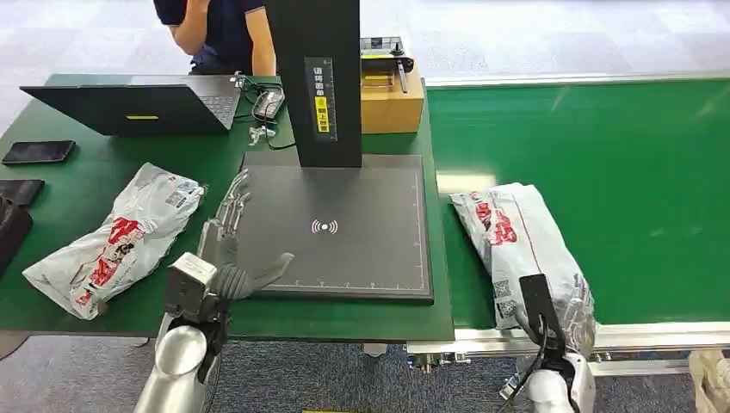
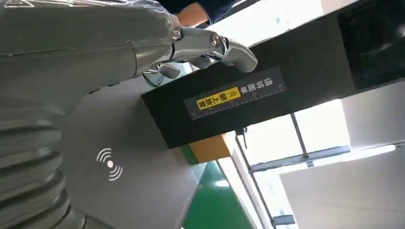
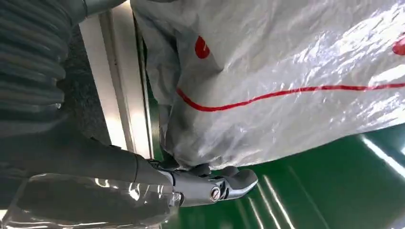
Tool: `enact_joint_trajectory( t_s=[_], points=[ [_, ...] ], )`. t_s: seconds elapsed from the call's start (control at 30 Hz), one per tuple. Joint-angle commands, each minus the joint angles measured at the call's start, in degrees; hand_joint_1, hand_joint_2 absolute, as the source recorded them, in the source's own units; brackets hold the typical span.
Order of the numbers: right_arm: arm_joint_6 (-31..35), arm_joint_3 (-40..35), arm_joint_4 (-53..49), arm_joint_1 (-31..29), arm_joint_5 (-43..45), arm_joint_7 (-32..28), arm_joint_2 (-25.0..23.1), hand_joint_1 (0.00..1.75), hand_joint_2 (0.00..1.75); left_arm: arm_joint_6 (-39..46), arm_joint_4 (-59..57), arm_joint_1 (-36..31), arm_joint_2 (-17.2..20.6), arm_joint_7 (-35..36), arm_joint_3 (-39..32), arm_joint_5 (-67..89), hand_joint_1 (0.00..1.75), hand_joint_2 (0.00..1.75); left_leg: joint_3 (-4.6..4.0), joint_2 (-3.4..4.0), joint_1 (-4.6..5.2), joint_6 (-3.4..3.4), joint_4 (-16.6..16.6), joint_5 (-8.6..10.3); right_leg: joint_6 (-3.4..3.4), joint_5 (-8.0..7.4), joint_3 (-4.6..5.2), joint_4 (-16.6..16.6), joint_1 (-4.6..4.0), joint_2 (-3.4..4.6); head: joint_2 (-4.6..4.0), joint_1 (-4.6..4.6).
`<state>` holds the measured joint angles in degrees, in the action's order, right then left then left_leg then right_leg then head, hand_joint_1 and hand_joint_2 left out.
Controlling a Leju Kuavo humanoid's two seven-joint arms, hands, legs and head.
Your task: Moved the parcel from conveyor to table for the left to box.
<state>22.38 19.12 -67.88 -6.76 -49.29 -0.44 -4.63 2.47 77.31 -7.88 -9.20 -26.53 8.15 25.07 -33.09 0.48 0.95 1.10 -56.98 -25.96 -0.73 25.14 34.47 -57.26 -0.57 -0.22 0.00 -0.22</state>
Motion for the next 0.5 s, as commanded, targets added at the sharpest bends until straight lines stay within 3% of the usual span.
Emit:
enact_joint_trajectory(
  t_s=[0.03, 0.5],
  points=[
    [-0.9, -0.3, 13.8, -8.8, -4.0, 1.9, 1.5, 0.0, 1.75, 0.4, -3.4, -2.7, 0.1, 0.2, -1.6, -1.1, 0.0, 1.75, 0.24, 0.14, -0.03, -0.14, 0.1, -0.01, 0.13, -0.05, -0.2, 0.1, 0.01, 0.2, 0.0, 0.0],
    [-2.1, -3.0, 21.6, -13.9, -5.8, 1.7, 2.6, 0.0, 1.75, 1.7, -4.3, -2.7, 0.3, 0.3, -2.7, -2.2, 0.0, 1.75, 0.25, 0.08, -0.02, -0.14, 0.1, -0.01, 0.1, -0.03, -0.22, 0.1, 0.01, 0.13, 0.0, 0.0]
  ],
)
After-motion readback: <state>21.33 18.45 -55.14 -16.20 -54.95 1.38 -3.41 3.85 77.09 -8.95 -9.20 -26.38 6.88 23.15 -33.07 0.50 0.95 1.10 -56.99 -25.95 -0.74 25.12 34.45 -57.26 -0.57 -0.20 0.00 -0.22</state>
